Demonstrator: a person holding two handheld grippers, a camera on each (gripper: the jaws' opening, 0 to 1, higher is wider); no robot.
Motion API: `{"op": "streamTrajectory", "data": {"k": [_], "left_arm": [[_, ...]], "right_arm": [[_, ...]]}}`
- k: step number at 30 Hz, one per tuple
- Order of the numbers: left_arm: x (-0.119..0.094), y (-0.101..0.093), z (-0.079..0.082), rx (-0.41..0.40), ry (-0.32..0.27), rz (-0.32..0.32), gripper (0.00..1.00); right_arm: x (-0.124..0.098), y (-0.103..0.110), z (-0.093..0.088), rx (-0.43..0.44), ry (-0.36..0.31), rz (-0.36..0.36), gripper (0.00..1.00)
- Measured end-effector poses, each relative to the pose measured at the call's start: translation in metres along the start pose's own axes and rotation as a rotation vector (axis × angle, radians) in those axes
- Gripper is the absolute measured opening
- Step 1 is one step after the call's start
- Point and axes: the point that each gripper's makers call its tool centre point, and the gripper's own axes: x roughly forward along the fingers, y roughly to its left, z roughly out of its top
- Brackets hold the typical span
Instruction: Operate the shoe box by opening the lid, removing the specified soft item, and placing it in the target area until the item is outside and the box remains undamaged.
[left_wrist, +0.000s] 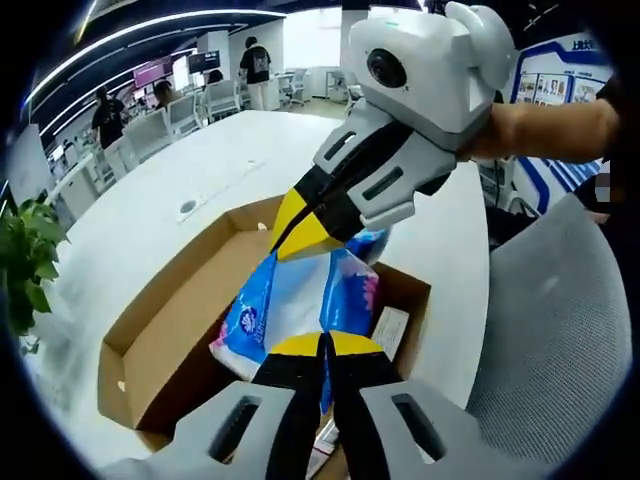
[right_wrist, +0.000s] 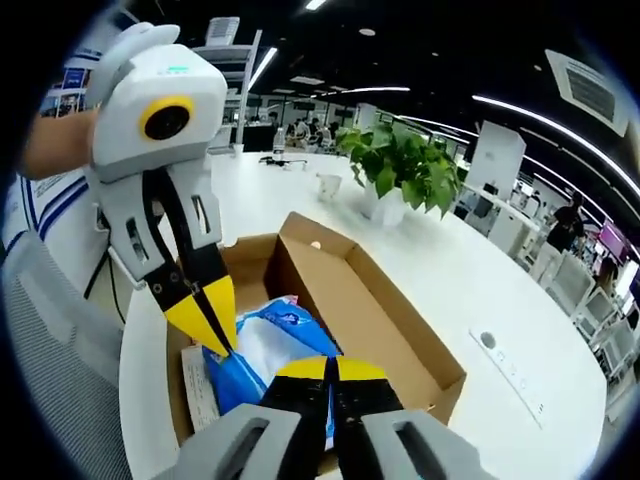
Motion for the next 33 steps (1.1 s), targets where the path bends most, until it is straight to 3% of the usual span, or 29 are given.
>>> {"op": "streamTrajectory", "data": {"k": [8, 15, 24, 33], "left_arm": [[-0.019, -0.009, 0.022, 0.030, -0.040, 0.008, 0.00], [-0.025, -0.018, 0.044, 0.061, -0.076, -0.006, 0.00], [-0.019, -0.029, 0.066, 0.090, -0.114, -0.033, 0.00], [0.000, -0.052, 0.094, 0.122, -0.149, -0.093, 0.00]], "right_arm": [[-0.018, -0.006, 0.022, -0.022, -0.034, -0.007, 0.00], [-0.035, -0.014, 0.028, -0.029, -0.043, -0.016, 0.00], [-0.061, -0.025, 0.019, -0.022, -0.031, -0.036, 0.00], [-0.085, -0.038, 0.002, 0.005, -0.021, -0.066, 0.00]]}}
